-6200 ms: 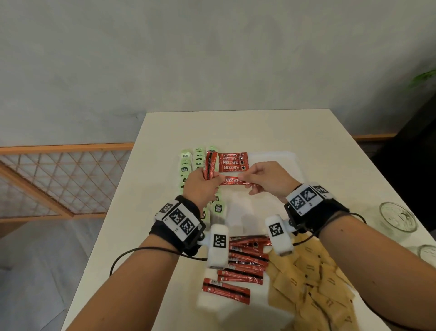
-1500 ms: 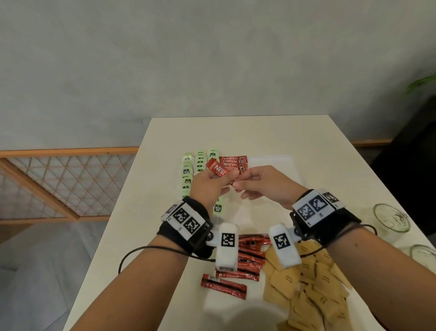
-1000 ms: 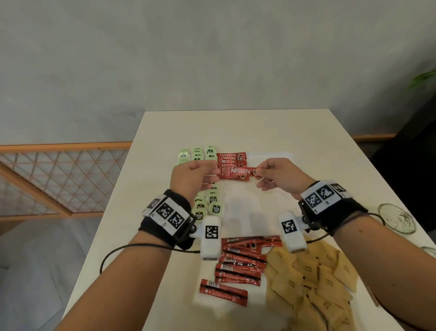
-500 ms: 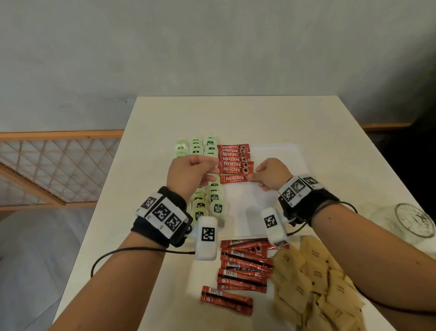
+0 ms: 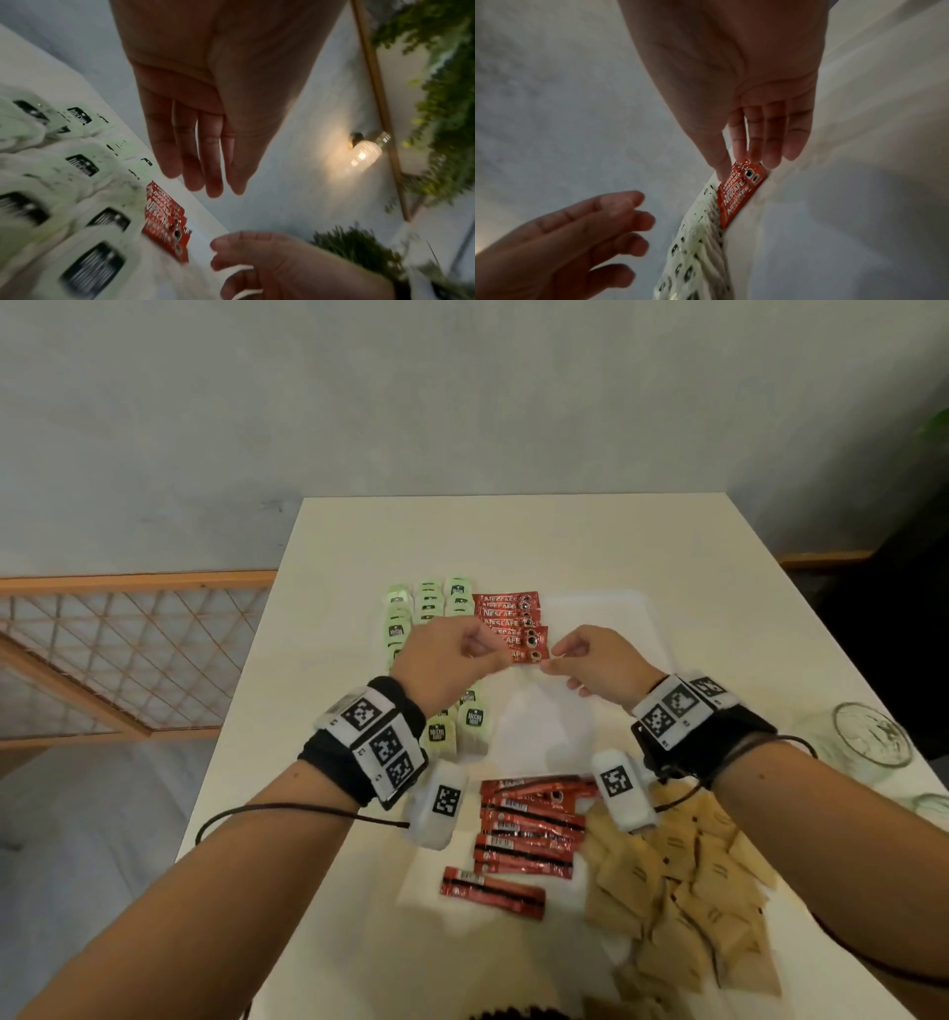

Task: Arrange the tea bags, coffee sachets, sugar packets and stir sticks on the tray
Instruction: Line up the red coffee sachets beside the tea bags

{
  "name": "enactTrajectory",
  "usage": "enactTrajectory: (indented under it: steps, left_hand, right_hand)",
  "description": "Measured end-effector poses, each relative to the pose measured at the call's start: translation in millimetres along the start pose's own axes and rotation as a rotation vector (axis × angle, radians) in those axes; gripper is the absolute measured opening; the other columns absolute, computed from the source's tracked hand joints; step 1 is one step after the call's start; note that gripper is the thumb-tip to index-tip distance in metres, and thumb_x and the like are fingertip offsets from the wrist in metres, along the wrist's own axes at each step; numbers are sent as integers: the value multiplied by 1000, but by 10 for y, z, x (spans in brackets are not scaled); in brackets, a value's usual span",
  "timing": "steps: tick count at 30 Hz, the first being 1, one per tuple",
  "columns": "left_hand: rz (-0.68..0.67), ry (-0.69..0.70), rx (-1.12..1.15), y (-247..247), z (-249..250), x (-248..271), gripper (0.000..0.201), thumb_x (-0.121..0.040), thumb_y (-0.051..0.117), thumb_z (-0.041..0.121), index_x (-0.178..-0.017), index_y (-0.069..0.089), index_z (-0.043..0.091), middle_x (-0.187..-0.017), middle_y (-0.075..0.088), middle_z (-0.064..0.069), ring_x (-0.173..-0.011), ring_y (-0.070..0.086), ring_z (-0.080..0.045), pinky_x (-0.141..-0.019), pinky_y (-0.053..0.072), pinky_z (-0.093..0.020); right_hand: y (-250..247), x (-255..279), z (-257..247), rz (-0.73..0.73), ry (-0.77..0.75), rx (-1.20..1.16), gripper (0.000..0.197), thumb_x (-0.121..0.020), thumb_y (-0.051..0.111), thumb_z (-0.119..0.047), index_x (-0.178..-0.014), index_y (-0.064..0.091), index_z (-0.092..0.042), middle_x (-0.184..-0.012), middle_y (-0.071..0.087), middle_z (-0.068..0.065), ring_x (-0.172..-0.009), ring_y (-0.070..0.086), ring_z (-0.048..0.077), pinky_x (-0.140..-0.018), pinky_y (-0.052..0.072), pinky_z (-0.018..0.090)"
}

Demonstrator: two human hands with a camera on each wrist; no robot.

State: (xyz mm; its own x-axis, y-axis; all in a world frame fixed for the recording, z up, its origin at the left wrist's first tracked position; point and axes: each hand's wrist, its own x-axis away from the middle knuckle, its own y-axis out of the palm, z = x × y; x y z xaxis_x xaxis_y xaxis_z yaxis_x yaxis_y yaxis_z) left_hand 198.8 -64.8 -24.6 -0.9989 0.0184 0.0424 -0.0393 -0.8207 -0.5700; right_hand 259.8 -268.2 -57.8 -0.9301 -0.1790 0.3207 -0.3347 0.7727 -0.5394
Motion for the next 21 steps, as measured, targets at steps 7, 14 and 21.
enactTrajectory:
  steps: [7, 14, 21]
  left_hand:
    - [-331, 125, -360, 261, -78, 571, 14, -82, 76, 30, -90, 65, 27, -90, 60, 12, -83, 60, -8, -75, 46, -24]
    - [-534, 122, -711, 479, -33, 1016, 70, -62, 82, 57, -115, 51, 23, -110, 50, 2, -99, 49, -17, -83, 46, -33]
    - [-551, 131, -855, 628, -155, 1291, 83, -59, 85, 54, -121, 38, 24, -120, 43, -1, -108, 45, -21, -87, 47, -38]
  right_hand:
    - [4, 782, 275, -154, -202, 121, 16, -77, 80, -26, -92, 74, -25, -82, 67, -4, -62, 58, -2, -65, 44, 18]
    - [208, 1098, 467, -230, -285, 430, 48, -65, 84, -49, -109, 68, -38, -93, 59, -9, -83, 56, 4, -76, 45, 25]
    - [279, 1287, 542, -164, -321, 594, 53, -65, 83, -47, -109, 58, -32, -92, 44, -14, -82, 48, 5, -68, 37, 25]
